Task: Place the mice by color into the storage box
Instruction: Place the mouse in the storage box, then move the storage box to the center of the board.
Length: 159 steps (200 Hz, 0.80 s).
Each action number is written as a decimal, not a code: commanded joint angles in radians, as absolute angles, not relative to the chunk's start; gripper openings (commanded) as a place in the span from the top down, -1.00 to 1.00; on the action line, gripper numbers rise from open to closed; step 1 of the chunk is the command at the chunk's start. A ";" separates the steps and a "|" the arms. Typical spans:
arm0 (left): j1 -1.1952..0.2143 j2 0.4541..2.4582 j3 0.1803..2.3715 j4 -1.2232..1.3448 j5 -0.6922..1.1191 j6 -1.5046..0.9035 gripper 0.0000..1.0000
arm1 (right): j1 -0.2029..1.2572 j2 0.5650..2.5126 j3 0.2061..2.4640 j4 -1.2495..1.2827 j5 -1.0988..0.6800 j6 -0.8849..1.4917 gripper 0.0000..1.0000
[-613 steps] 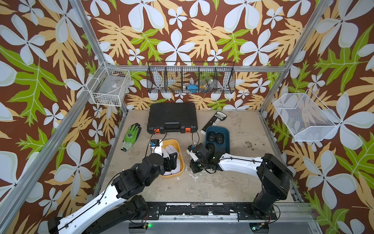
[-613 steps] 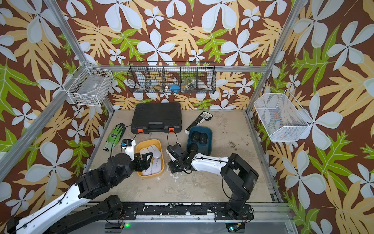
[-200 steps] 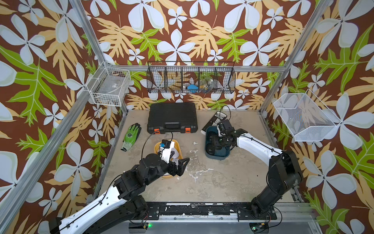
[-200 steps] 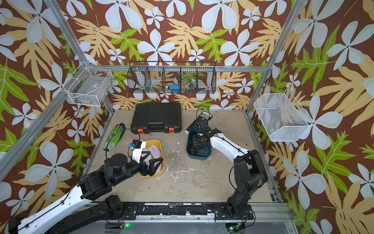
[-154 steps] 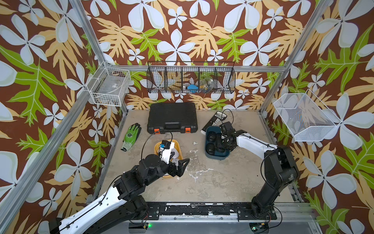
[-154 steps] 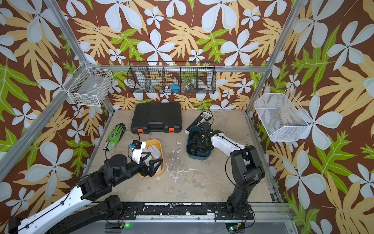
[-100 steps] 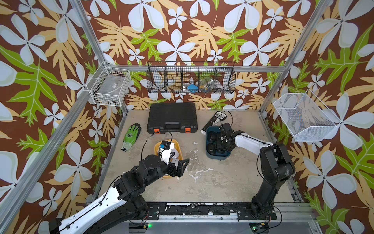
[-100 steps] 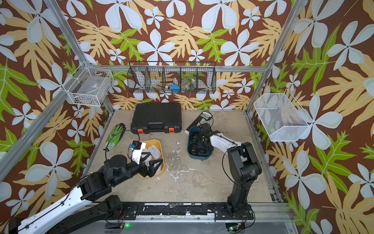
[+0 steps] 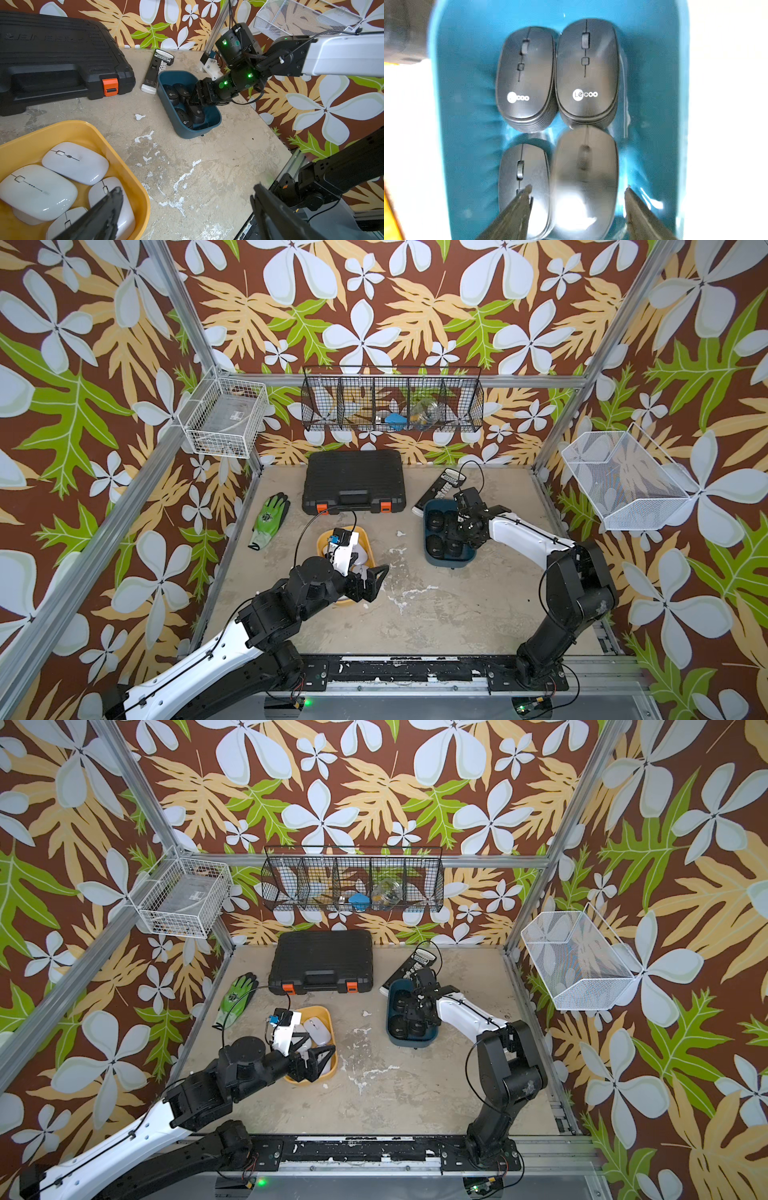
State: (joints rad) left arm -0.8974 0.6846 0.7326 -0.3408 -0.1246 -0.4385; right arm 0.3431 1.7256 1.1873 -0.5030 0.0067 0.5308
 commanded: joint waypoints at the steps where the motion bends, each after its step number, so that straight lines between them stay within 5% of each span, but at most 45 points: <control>1: -0.896 0.685 0.732 -0.328 -0.135 -0.440 -0.99 | 0.343 1.717 1.185 -0.531 0.023 0.509 -0.48; 85: -0.823 0.709 0.774 -0.439 -0.278 -0.500 -0.99 | 0.343 1.584 1.176 -0.507 -0.044 0.514 -0.50; 131: -0.279 0.795 0.718 -0.527 -0.084 -0.598 -0.93 | 0.344 1.391 1.096 -0.455 -0.155 0.453 -0.71; 159: -0.002 0.849 0.661 -0.474 0.000 -0.568 -0.35 | 0.344 1.325 1.051 -0.469 -0.186 0.407 -0.76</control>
